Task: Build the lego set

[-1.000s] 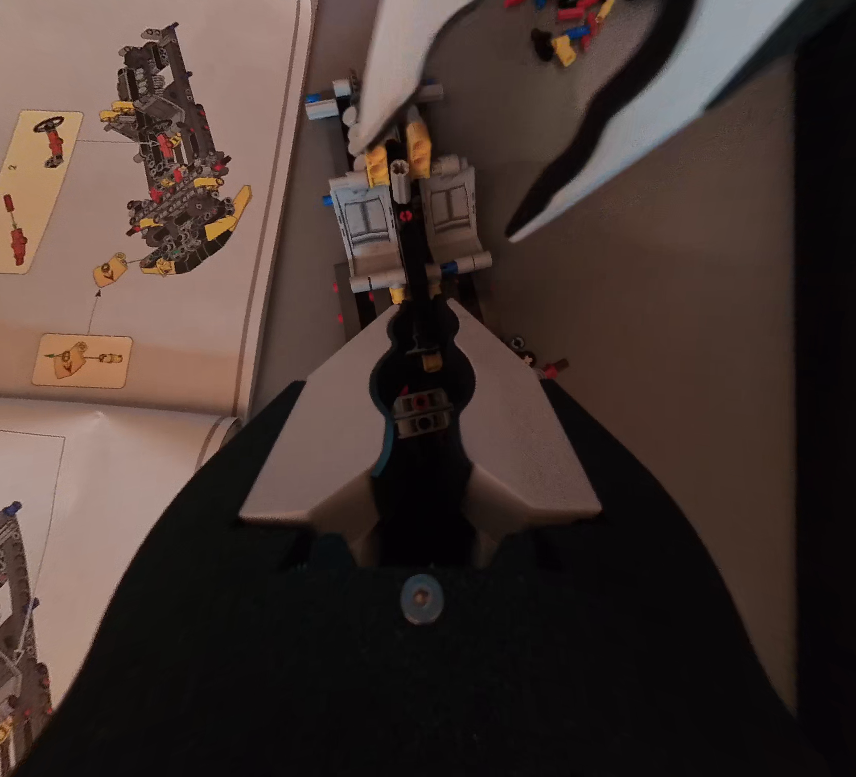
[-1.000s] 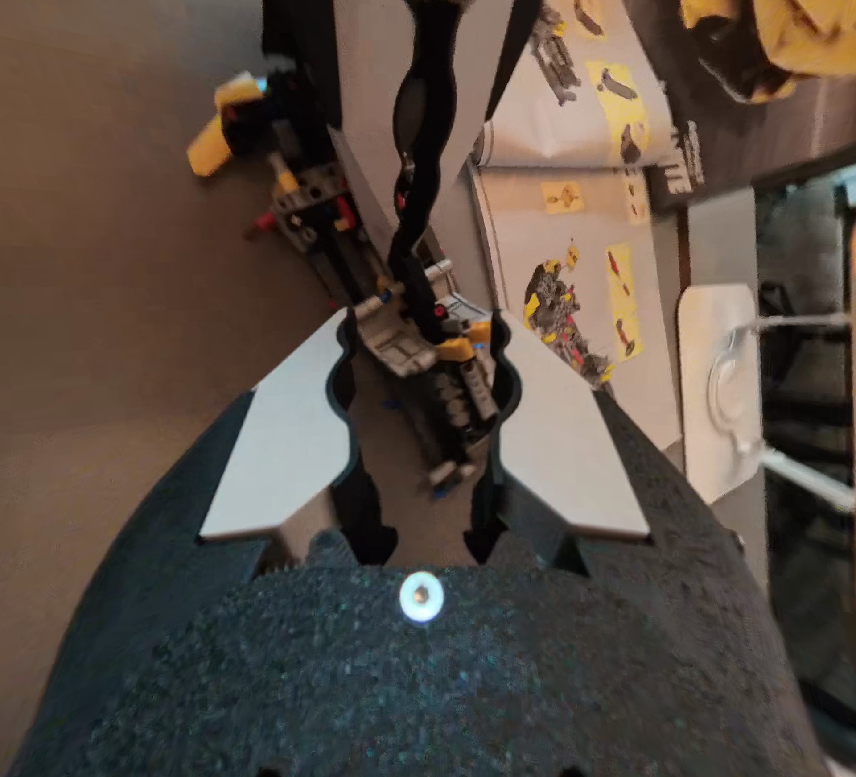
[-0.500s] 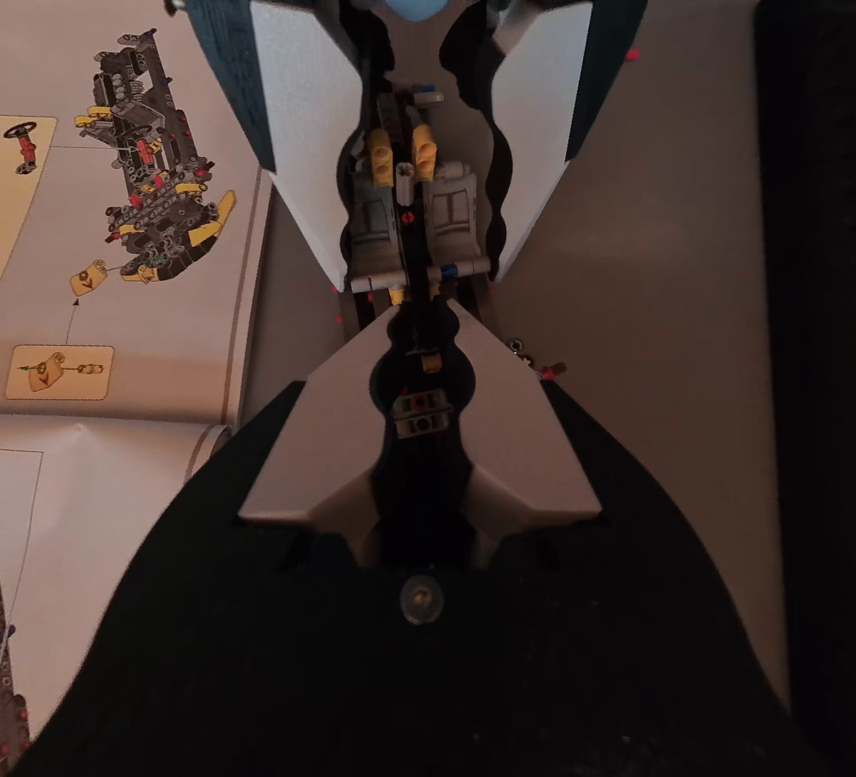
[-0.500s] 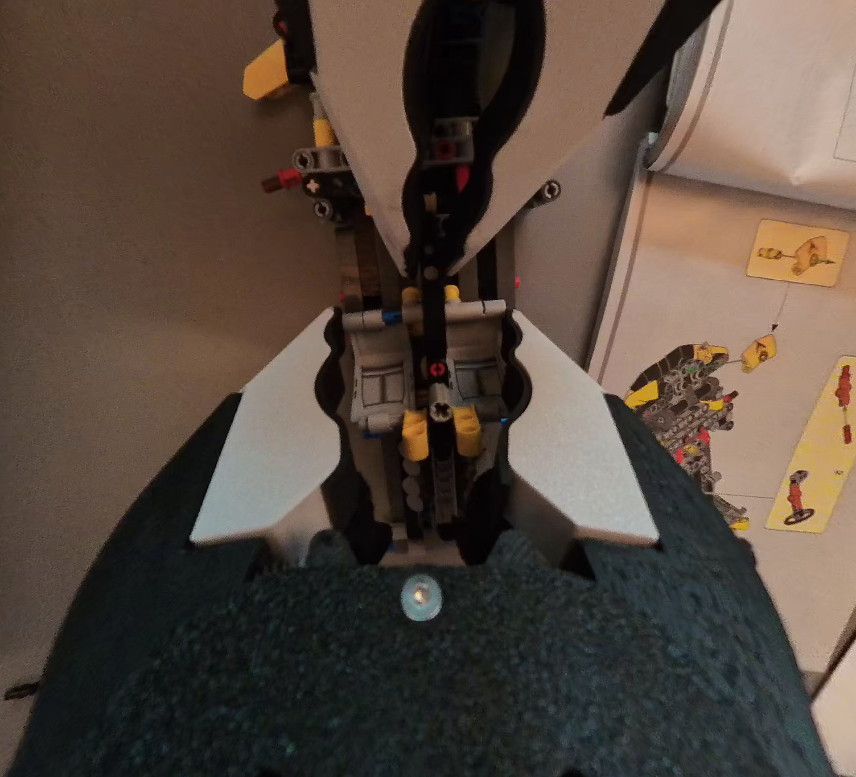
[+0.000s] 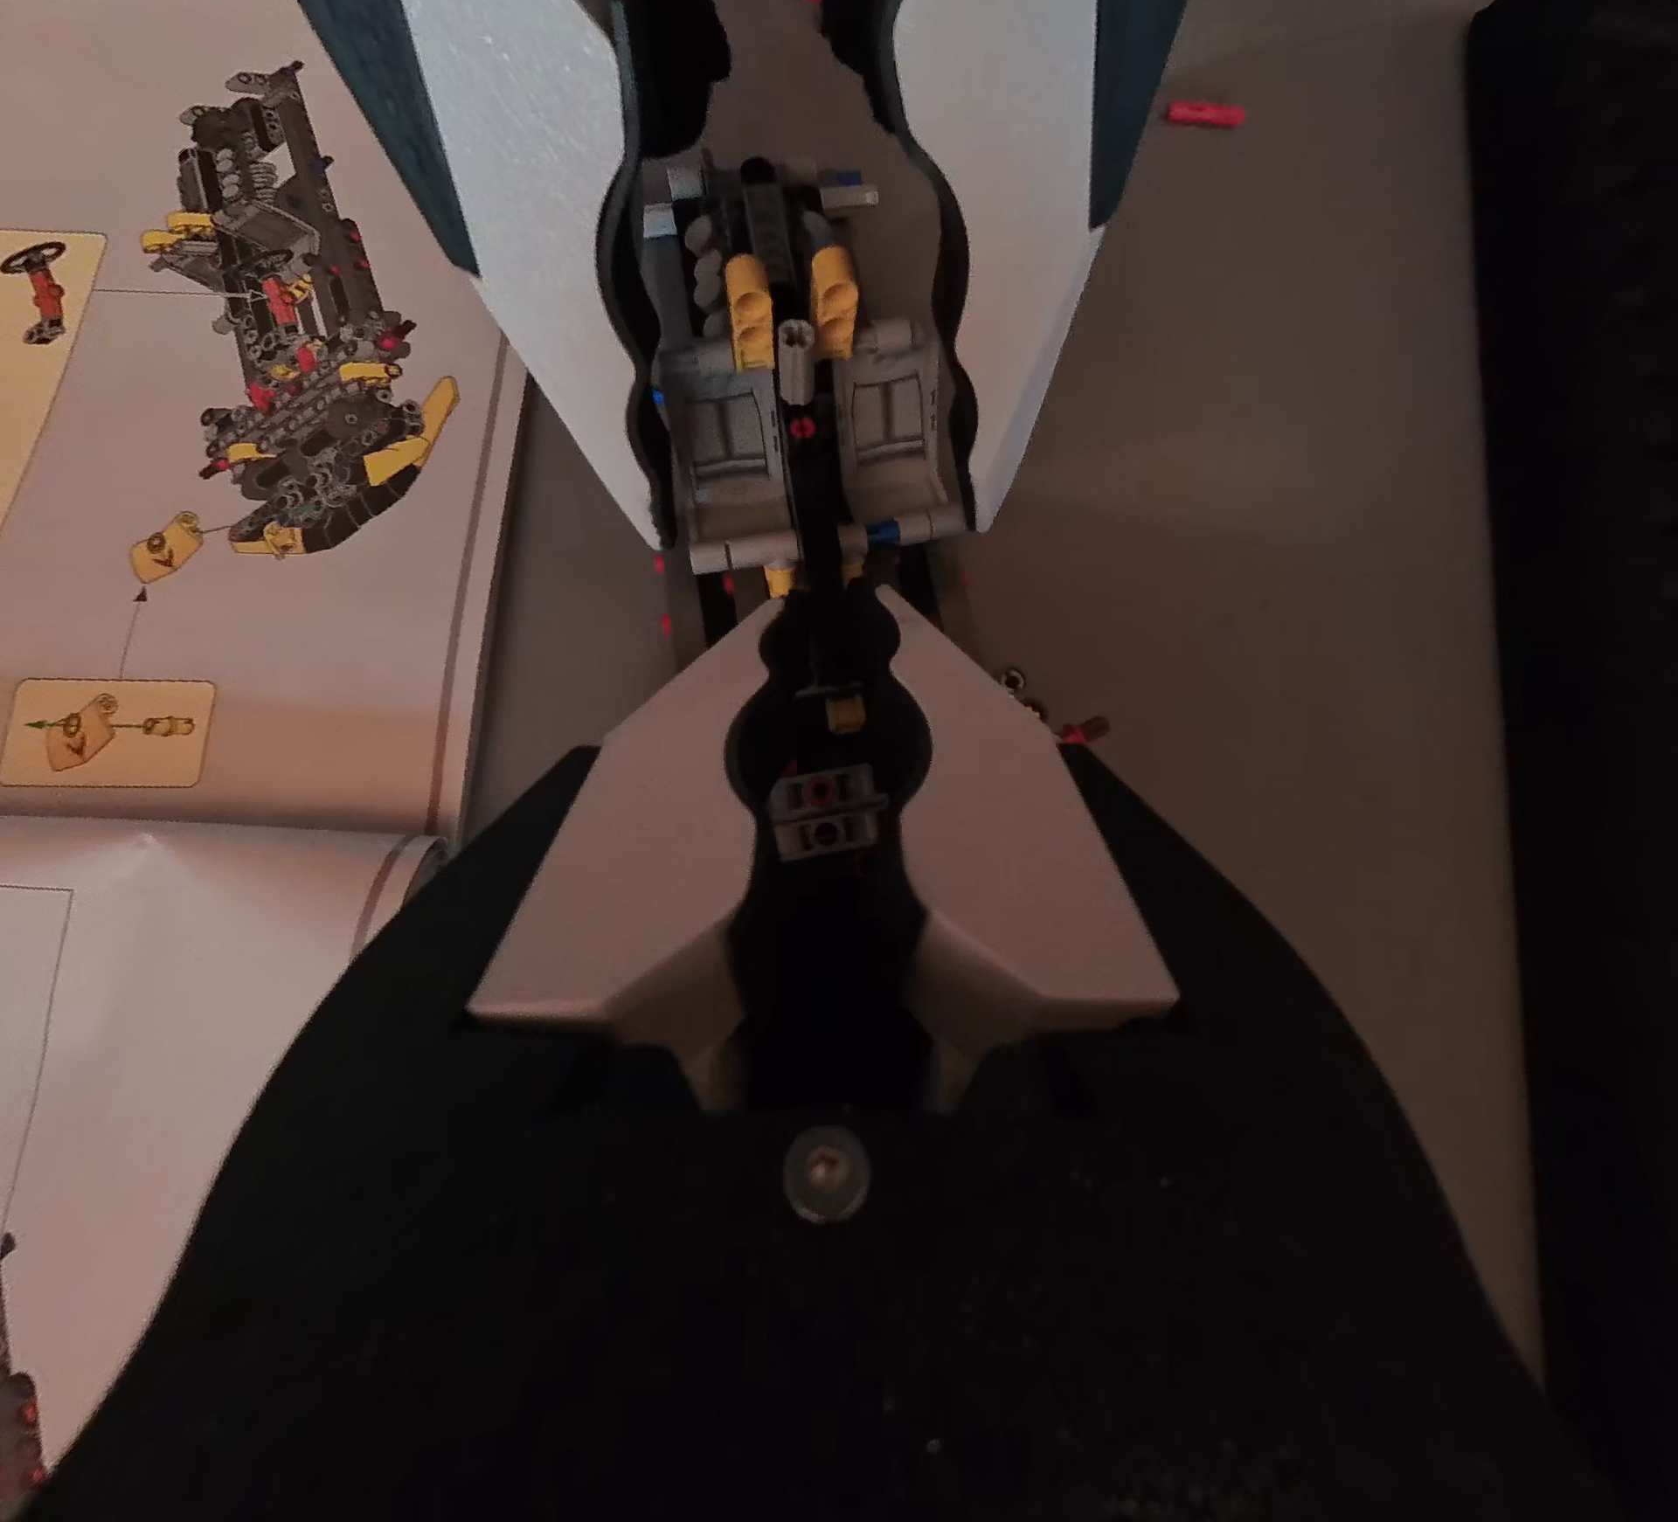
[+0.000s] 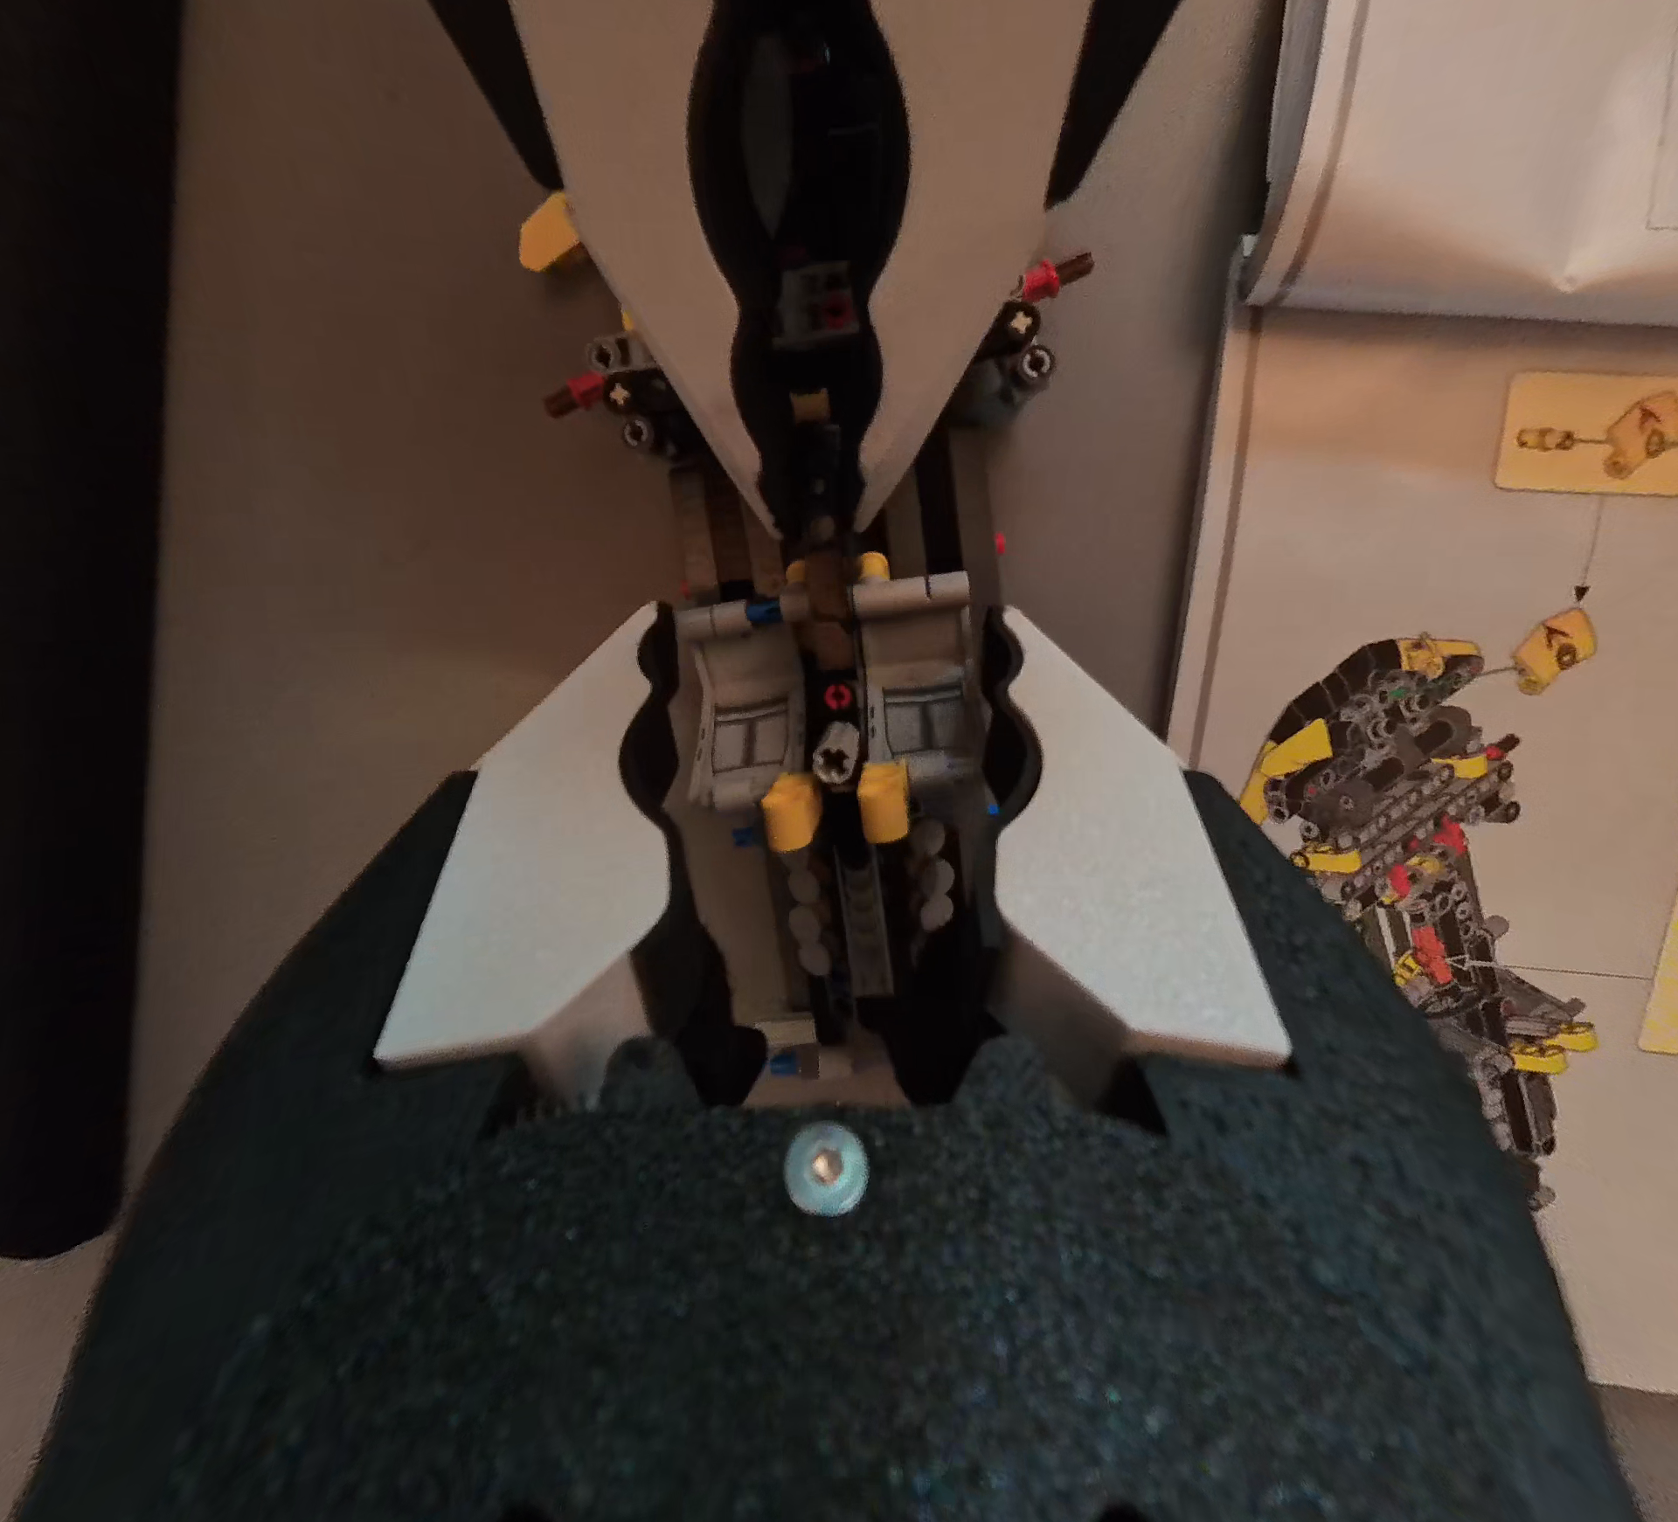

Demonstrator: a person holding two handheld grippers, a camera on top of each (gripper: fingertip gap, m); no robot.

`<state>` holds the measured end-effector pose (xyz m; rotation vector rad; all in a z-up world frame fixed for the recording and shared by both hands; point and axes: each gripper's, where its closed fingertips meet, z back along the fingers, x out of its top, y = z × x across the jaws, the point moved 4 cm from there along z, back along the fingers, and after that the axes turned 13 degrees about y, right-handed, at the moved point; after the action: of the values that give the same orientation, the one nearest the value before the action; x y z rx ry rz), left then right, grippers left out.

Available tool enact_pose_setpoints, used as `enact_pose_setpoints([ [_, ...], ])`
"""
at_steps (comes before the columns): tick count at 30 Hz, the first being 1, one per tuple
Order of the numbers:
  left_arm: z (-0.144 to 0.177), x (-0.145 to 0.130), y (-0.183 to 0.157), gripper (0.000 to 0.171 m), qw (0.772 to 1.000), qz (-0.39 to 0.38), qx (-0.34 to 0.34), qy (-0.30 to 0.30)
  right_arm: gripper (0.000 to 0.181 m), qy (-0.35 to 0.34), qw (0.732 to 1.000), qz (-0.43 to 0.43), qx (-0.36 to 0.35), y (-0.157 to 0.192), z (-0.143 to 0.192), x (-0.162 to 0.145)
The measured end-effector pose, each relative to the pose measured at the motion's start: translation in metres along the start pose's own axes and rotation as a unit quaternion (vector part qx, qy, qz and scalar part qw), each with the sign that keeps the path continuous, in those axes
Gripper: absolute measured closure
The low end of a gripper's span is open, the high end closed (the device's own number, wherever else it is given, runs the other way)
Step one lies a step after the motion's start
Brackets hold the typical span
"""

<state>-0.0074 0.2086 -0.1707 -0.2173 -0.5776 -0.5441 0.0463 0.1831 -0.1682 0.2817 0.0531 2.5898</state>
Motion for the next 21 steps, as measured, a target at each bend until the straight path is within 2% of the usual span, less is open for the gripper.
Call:
enact_pose_setpoints([
  [9,0.0,0.0001,0.0001,0.166,1.0,0.001,-0.002,-0.001,0.129,-0.027,0.999,-0.019,0.028,-0.0056,0.0058,-0.0003],
  [21,-0.0002,0.0003,0.0,0.166,1.0,0.0,-0.001,-0.001,0.13,-0.01,1.0,-0.005,0.012,-0.0063,0.0006,0.0019],
])
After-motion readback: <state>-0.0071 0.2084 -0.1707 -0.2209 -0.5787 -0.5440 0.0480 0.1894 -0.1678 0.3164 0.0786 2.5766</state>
